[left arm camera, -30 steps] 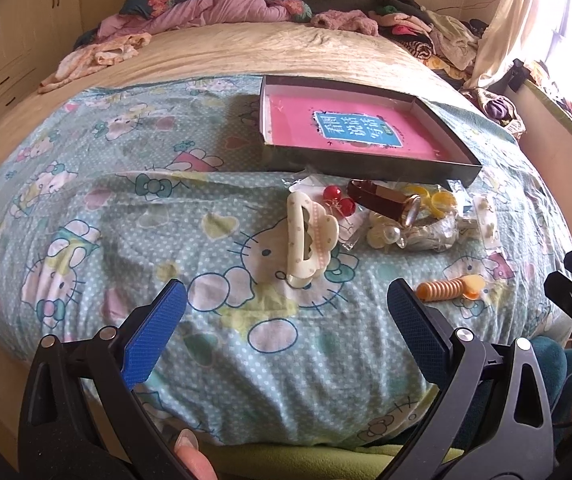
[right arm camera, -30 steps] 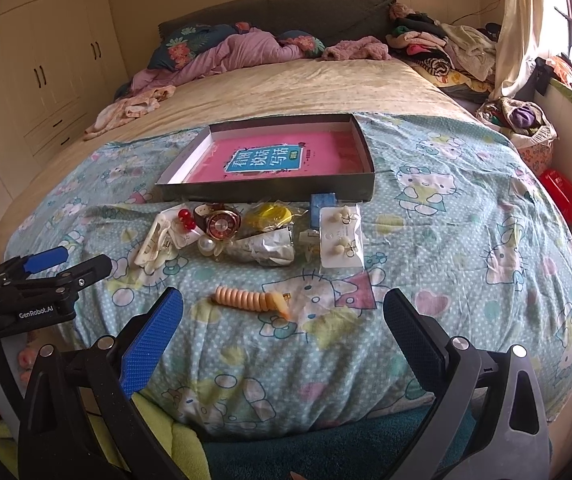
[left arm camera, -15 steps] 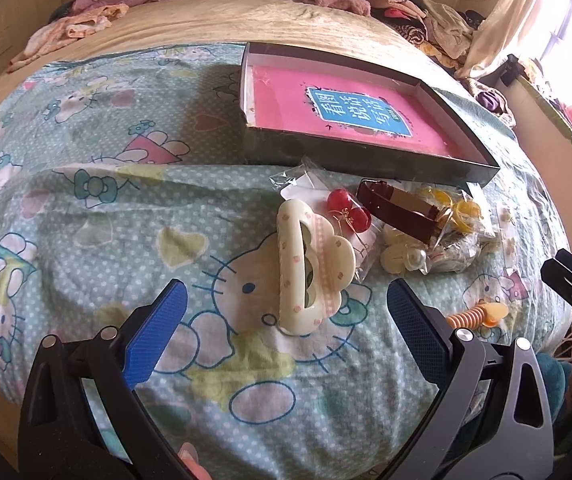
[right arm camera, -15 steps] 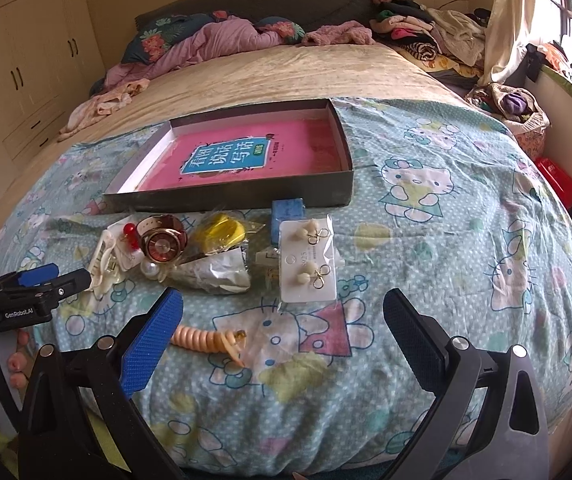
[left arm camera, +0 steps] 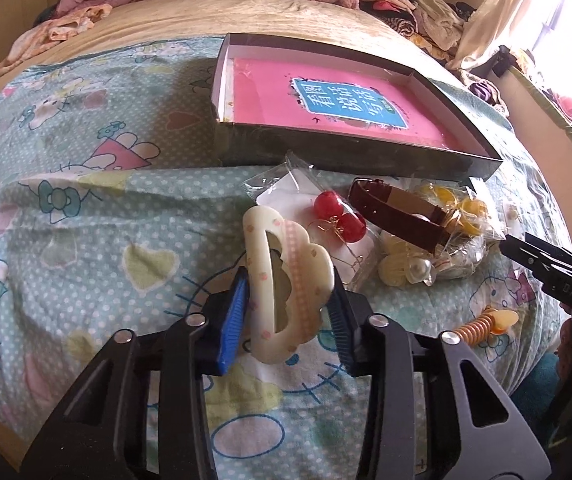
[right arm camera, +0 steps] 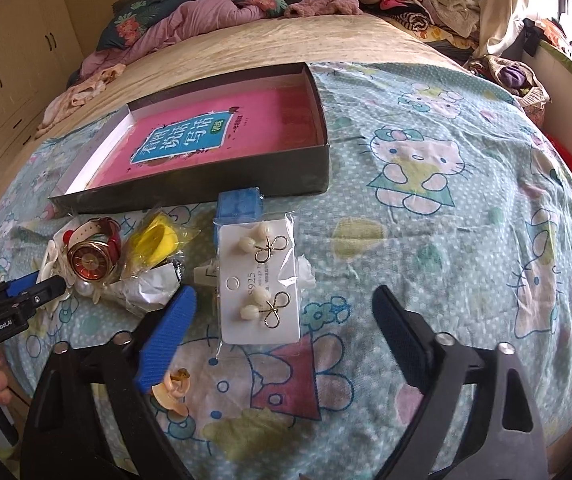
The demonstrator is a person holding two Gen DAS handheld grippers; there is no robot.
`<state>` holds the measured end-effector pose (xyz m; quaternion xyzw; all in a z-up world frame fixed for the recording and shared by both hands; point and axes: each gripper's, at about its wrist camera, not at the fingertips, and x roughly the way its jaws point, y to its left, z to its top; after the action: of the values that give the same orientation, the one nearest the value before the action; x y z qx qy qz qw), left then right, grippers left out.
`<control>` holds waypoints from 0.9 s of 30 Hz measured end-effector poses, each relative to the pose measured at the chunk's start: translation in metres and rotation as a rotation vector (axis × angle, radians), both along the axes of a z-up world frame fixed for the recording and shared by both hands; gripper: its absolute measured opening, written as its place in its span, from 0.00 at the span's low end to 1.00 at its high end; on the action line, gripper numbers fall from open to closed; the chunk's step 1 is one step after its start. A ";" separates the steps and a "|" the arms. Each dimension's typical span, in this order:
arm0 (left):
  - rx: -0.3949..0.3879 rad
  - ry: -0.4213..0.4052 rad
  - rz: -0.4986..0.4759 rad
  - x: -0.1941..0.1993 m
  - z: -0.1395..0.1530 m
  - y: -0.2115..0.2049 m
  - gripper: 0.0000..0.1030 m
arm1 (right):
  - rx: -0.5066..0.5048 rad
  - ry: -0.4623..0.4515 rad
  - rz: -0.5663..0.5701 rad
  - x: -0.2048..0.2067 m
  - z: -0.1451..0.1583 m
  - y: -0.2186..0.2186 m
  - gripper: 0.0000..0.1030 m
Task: Organize jewelry
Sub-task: 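Grasp the cream claw clip with the left gripper while the right grasps the pearl earring card, then carry clip and earring card into the pink box and open both grippers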
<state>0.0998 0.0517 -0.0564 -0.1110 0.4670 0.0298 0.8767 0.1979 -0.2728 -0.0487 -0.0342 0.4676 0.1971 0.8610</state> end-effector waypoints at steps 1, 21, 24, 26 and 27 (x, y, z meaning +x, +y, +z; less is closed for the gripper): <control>0.002 0.000 -0.003 0.000 0.001 -0.001 0.29 | 0.000 0.006 0.011 0.002 -0.002 0.001 0.71; 0.001 -0.139 0.028 0.015 0.059 0.027 0.29 | 0.096 -0.117 0.058 0.002 0.037 -0.005 0.37; -0.001 -0.156 0.037 0.028 0.061 0.029 0.29 | 0.098 -0.138 0.066 0.008 0.045 0.001 0.37; 0.007 -0.156 0.040 0.039 0.060 0.029 0.29 | 0.099 -0.150 0.073 0.013 0.050 0.005 0.37; 0.000 -0.155 0.040 0.044 0.059 0.030 0.29 | 0.099 -0.157 0.076 0.016 0.052 0.008 0.37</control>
<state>0.1440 0.0815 0.0028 -0.1221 0.3954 0.0386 0.9096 0.2135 -0.2651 0.0031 -0.0247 0.3868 0.2489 0.8876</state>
